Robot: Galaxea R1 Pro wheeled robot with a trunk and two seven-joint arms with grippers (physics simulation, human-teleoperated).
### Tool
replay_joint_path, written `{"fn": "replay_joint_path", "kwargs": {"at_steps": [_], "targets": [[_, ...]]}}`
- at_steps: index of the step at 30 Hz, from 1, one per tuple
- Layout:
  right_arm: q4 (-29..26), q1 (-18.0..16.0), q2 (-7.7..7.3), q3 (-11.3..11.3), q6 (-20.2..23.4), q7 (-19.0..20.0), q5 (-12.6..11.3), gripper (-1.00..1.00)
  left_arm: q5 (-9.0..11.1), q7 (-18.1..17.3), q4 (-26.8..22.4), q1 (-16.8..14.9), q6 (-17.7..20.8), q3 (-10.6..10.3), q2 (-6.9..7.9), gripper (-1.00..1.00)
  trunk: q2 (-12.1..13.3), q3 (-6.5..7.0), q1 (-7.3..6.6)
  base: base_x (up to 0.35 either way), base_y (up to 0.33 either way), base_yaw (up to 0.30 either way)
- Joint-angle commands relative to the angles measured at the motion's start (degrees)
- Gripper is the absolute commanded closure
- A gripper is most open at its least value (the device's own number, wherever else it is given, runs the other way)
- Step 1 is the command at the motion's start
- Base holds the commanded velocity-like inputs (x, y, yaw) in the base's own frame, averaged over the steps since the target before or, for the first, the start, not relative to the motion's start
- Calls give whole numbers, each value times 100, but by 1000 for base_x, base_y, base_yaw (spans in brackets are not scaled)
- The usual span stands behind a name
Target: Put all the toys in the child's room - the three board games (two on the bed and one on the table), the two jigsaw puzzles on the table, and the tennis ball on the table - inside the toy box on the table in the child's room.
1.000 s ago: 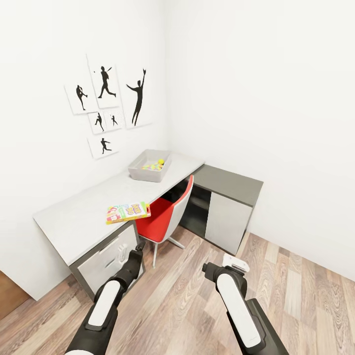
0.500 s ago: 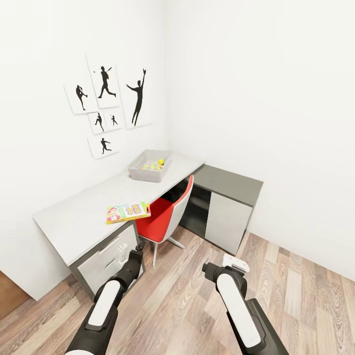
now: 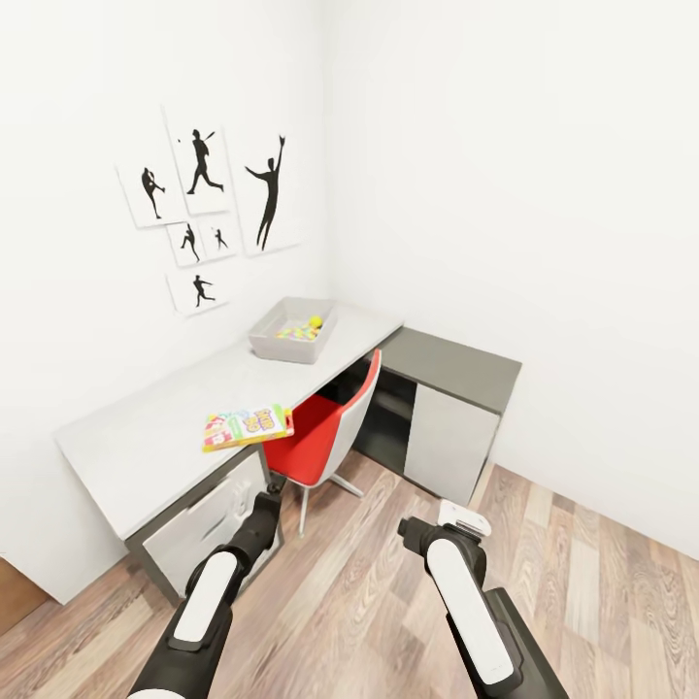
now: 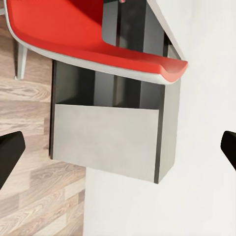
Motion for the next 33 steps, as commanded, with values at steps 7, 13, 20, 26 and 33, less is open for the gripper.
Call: {"fn": "replay_joint_path", "kwargs": {"at_steps": [7, 13, 20, 26, 33], "targets": [[-7, -7, 0, 3, 33, -52, -38, -100, 60, 27, -12, -4, 26, 25, -6, -100, -12, -12, 6, 271, -5, 0], [-7, -7, 0, 3, 33, -52, -38, -100, 60, 24, -12, -4, 14, 27, -6, -100, -12, -12, 6, 113, -19, 0], [-7, -7, 0, 3, 33, -52, -39, -100, 62, 24, -12, -4, 13, 29, -6, -100, -12, -12, 6, 64, -3, 0], [-7, -7, 0, 3, 33, -52, -44, -100, 67, 26, -12, -4, 4, 35, -6, -100, -12, -12, 6, 173, 0, 0], [-7, -7, 0, 3, 33, -52, -44, -100, 68, 29, -12, -4, 2, 39, -6, -100, -12, -12, 6, 38, 0, 0]]}}
